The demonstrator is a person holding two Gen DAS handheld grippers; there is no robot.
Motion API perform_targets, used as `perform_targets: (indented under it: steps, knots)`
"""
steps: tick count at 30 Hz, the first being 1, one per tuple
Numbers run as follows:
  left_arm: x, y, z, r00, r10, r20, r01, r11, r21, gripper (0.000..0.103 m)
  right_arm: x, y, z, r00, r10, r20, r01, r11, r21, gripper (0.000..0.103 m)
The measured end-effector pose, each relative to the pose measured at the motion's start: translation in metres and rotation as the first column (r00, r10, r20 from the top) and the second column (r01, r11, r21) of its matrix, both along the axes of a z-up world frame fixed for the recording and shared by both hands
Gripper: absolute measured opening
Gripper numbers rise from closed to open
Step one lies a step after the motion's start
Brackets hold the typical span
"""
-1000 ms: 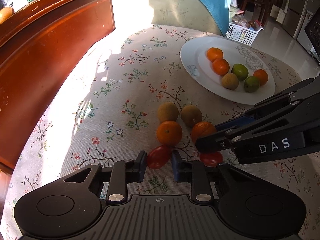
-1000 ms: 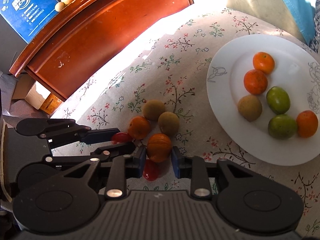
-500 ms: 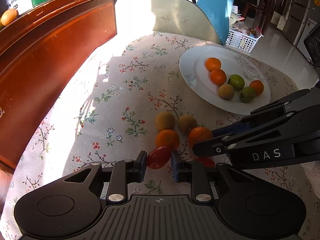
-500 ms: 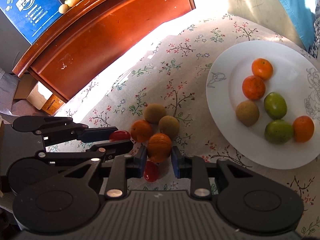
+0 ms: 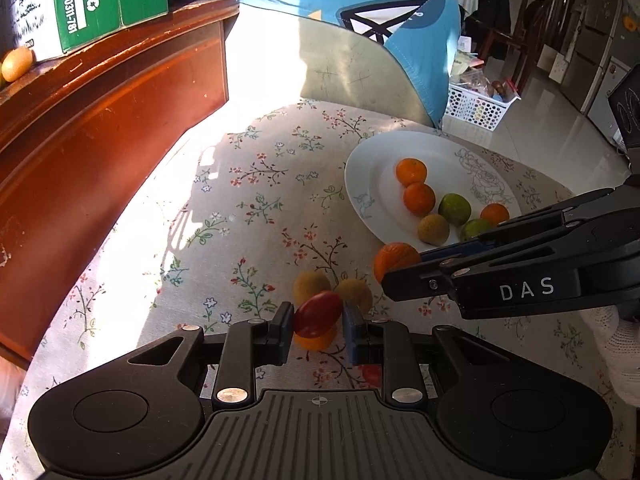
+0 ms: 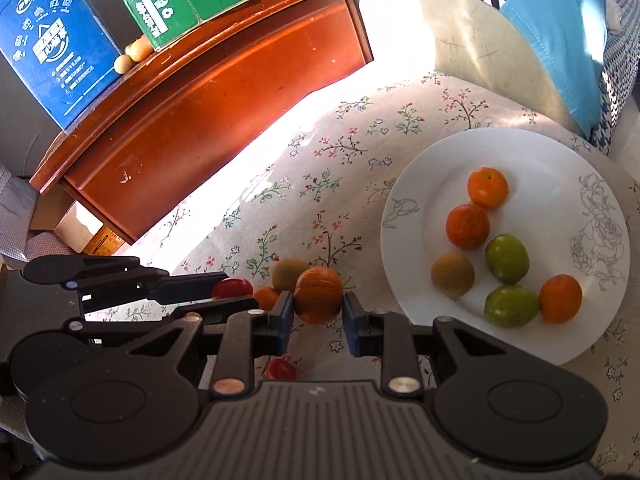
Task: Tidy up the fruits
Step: 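Carry the tomato and orange over the plate and open both grippers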
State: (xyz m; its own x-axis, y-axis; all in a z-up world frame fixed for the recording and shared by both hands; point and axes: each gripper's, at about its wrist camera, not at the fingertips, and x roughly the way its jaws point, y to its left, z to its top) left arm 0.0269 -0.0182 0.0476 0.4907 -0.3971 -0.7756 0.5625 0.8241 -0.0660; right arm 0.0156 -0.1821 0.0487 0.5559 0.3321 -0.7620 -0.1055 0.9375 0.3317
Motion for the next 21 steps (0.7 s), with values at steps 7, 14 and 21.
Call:
perform_targets:
  steps: [7,14,21]
  knots:
    - [0.006,-0.019,0.014,1.0,-0.009,0.019,0.01,0.999,-0.051,0.023,0.003,-0.035,0.02,0.994,-0.097,0.056,0.097,0.995,0.005,0.026]
    - [0.015,-0.041,0.02,1.0,-0.003,0.025,0.006,0.996,-0.085,0.023,0.004,-0.077,0.038,0.973,-0.206,0.104,0.206,0.979,0.014,0.027]
    - [0.027,-0.064,0.014,1.0,0.002,0.005,-0.002,0.994,-0.106,0.023,0.006,-0.108,0.038,0.95,-0.294,0.101,0.294,0.956,0.015,0.027]
